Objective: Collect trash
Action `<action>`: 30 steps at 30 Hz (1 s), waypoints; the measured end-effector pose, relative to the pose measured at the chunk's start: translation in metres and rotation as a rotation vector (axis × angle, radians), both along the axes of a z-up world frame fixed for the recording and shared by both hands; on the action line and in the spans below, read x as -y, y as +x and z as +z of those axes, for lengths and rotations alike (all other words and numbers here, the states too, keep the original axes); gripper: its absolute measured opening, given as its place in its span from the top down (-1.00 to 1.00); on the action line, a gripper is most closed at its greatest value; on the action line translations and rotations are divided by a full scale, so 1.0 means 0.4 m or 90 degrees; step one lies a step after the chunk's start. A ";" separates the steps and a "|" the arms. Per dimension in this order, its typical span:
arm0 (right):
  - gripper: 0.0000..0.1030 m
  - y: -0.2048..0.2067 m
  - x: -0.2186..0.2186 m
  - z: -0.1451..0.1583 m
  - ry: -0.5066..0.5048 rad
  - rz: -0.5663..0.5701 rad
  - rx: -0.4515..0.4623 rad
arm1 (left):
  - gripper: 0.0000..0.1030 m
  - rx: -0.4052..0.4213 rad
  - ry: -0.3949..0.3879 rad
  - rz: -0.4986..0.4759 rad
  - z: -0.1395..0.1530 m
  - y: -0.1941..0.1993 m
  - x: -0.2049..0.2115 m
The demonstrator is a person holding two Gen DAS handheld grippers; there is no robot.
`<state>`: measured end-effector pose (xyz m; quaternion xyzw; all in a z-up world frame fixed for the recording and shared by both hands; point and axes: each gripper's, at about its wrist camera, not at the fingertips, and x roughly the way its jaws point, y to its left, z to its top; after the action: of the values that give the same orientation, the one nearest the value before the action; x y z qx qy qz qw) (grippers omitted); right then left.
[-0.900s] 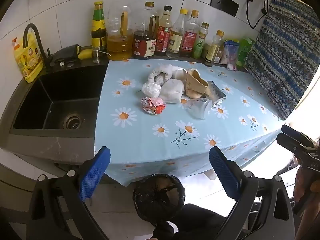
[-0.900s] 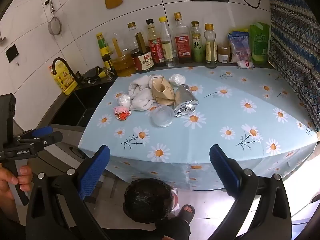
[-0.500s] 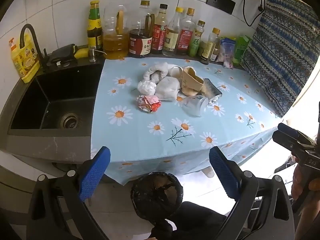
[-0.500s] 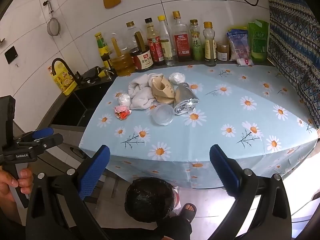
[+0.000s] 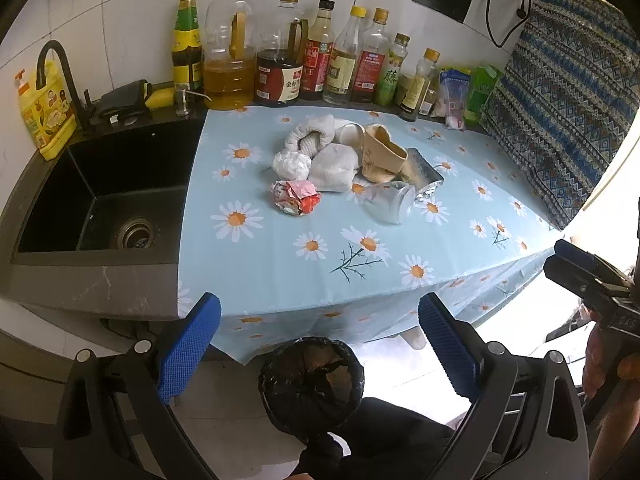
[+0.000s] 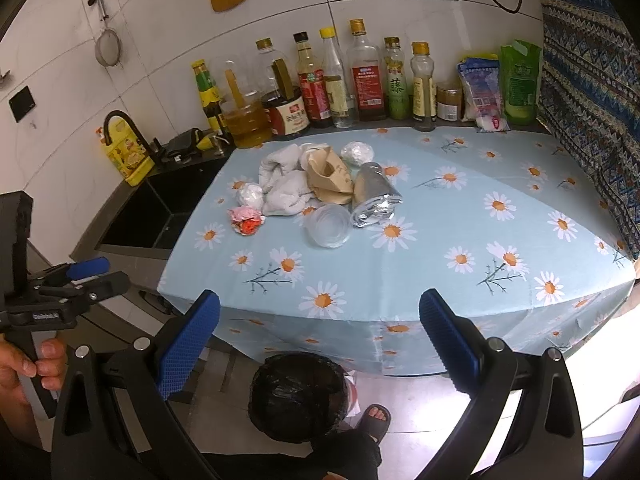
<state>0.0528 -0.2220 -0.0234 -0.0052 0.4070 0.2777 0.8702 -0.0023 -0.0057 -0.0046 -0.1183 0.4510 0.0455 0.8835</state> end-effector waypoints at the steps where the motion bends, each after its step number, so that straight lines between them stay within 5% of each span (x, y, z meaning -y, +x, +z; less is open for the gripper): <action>1: -0.92 -0.001 0.001 0.001 0.000 0.002 0.002 | -0.87 -0.001 0.000 0.001 -0.001 -0.001 0.000; 30: -0.92 -0.009 -0.023 -0.013 -0.007 0.013 -0.005 | -0.87 0.001 0.001 -0.003 0.009 0.000 -0.002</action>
<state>0.0490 -0.2127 -0.0287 -0.0129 0.4120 0.2845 0.8656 -0.0024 -0.0049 -0.0011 -0.1166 0.4506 0.0438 0.8840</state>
